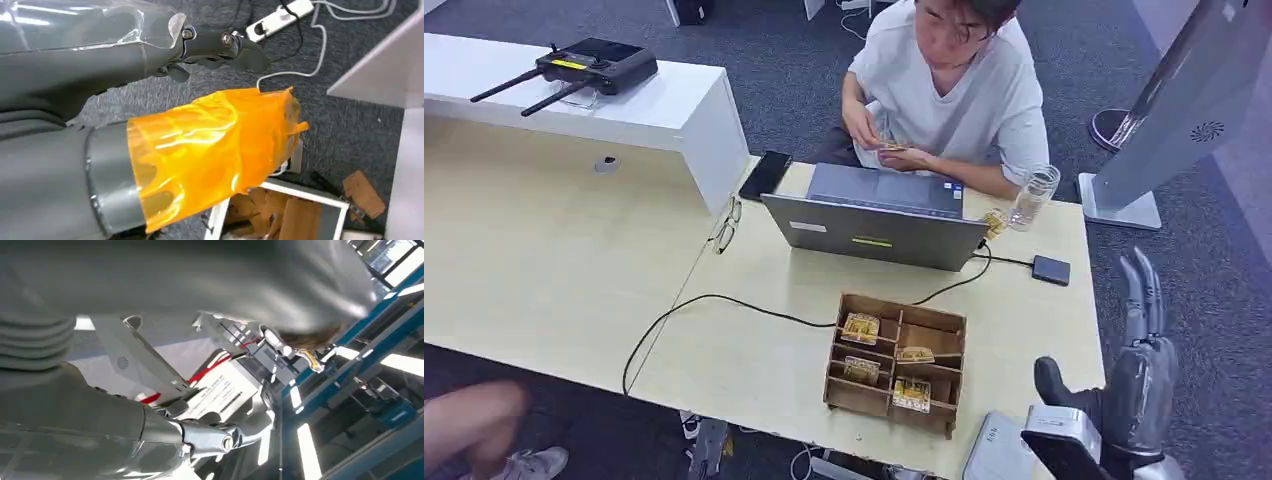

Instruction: Pass the card to the sensor for recognition and then transmit it.

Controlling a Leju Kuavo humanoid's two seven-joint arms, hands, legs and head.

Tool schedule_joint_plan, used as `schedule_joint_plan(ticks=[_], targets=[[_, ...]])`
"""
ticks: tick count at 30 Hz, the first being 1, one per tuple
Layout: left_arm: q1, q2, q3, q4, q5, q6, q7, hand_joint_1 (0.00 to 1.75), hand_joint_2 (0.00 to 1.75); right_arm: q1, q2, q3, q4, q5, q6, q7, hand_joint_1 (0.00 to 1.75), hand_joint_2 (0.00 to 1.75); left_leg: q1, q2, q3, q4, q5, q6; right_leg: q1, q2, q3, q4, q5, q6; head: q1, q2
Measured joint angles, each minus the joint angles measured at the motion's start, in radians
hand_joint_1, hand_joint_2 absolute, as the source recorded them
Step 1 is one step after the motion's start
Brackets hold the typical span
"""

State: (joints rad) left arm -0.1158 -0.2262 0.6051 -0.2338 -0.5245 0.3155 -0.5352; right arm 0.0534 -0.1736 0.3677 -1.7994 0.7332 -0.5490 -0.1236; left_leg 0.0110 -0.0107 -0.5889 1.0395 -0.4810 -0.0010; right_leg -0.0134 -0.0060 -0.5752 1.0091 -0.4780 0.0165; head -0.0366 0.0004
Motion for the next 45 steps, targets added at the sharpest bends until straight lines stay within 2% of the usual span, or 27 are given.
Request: schedule_joint_plan(ticks=[7, 11, 15, 19, 28, 36, 45], targets=[[-0.002, 0.0, 0.064, 0.0, 0.074, 0.005, 0.0, 0.0, 0.0, 0.106, 0.016, -0.02, -0.033, -0.05, -0.077, -0.048, 0.0, 0.0, 0.0, 0.0, 0.0, 0.0, -0.001, 0.001, 0.0, 0.0, 0.0, 0.0, -0.001, 0.0, 0.0, 0.0], [0.003, 0.0, 0.1, 0.0, 0.113, 0.018, -0.018, 0.0, 0.0, 0.182, 0.055, -0.021, -0.076, -0.071, -0.131, -0.058, 0.0, 0.0, 0.0, 0.0, 0.0, 0.0, -0.003, -0.001, 0.0, 0.0, 0.0, 0.0, -0.002, -0.001, 0.0, 0.0], [0.01, 0.001, 0.129, 0.0, 0.138, 0.023, -0.03, 0.0, 0.0, 0.245, 0.086, -0.021, -0.115, -0.093, -0.143, -0.064, 0.0, 0.0, 0.0, 0.001, 0.0, 0.0, -0.003, -0.001, 0.0, 0.001, -0.001, 0.0, -0.002, -0.001, 0.0, 0.0], [0.012, 0.001, 0.154, 0.0, 0.171, 0.013, -0.04, 0.0, 0.0, 0.292, 0.112, -0.044, -0.136, -0.129, -0.145, -0.102, 0.0, 0.0, 0.0, 0.0, 0.0, 0.0, -0.003, -0.001, 0.0, 0.001, 0.0, 0.0, -0.002, -0.001, 0.0, 0.0], [0.021, 0.002, 0.224, 0.0, 0.263, -0.097, -0.021, 0.0, 0.0, 0.364, 0.164, -0.094, -0.145, -0.168, -0.145, -0.138, 0.0, 0.0, 0.0, 0.001, 0.0, 0.0, -0.003, -0.001, 0.0, 0.001, -0.001, 0.0, -0.002, -0.001, 0.0, 0.0], [0.028, 0.002, 0.293, 0.0, 0.354, -0.207, 0.002, 0.0, 0.0, 0.39, 0.178, -0.099, -0.136, -0.193, -0.145, -0.153, 0.0, 0.0, 0.0, 0.001, 0.0, 0.0, -0.003, -0.001, 0.0, 0.001, -0.001, 0.0, -0.002, -0.001, 0.0, 0.0], [0.034, 0.002, 0.357, 0.0, 0.428, -0.299, 0.043, 0.0, 0.0, 0.39, 0.181, -0.1, -0.112, -0.196, -0.145, -0.152, 0.0, 0.0, 0.0, 0.001, 0.0, 0.0, -0.003, -0.001, 0.0, 0.001, 0.0, 0.0, -0.002, -0.001, 0.0, 0.0]])
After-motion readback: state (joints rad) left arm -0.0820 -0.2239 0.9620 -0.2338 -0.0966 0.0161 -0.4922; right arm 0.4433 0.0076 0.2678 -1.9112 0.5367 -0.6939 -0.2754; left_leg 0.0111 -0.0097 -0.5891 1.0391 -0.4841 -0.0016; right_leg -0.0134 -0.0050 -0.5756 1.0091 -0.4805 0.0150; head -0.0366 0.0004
